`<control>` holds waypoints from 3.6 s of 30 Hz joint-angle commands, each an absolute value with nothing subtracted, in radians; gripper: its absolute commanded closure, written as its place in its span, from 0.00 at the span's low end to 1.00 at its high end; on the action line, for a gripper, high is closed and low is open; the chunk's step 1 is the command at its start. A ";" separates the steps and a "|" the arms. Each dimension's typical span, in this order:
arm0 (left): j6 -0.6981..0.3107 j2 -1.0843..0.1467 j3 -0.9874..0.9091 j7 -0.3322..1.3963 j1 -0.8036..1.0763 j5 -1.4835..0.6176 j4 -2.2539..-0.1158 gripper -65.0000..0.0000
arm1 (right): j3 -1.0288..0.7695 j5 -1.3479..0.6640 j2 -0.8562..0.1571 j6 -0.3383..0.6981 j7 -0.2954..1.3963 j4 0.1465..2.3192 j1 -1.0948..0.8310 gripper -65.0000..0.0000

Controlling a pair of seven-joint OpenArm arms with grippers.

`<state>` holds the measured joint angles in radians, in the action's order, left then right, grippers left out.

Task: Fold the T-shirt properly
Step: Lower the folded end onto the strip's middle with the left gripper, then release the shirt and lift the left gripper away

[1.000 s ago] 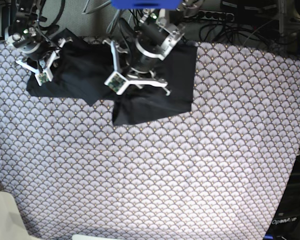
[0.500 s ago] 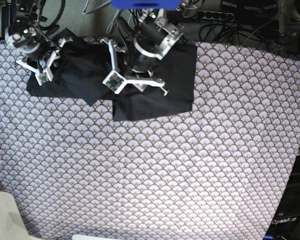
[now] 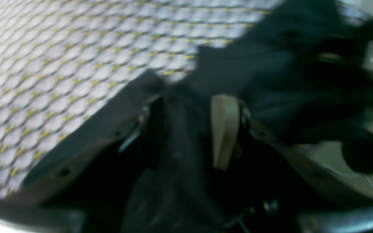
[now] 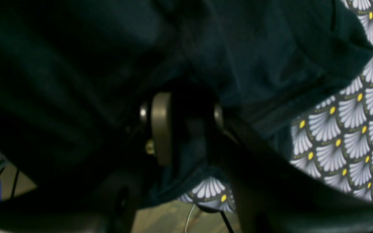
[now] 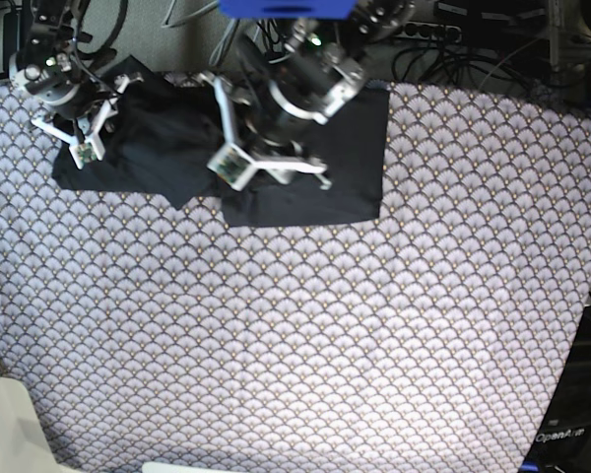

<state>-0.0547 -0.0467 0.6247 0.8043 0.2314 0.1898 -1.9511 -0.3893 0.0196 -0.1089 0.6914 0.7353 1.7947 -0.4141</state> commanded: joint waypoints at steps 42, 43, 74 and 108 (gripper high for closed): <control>-0.062 -0.033 0.443 0.702 0.245 0.183 -1.857 1.00 | -0.648 -0.001 -0.125 0.698 0.963 1.791 -0.200 0.41; -0.062 -0.025 0.443 0.702 0.240 0.183 -1.853 1.00 | -0.648 -0.002 -0.125 0.698 0.963 1.791 -0.200 0.41; -0.062 -0.056 0.105 0.704 0.340 0.183 -1.922 1.00 | -0.561 -0.093 -0.143 0.698 0.952 1.647 -0.186 0.54; -0.065 -0.058 -0.120 0.694 0.389 0.183 -1.963 1.00 | -0.433 -0.084 -0.139 0.698 1.001 1.897 -0.225 1.00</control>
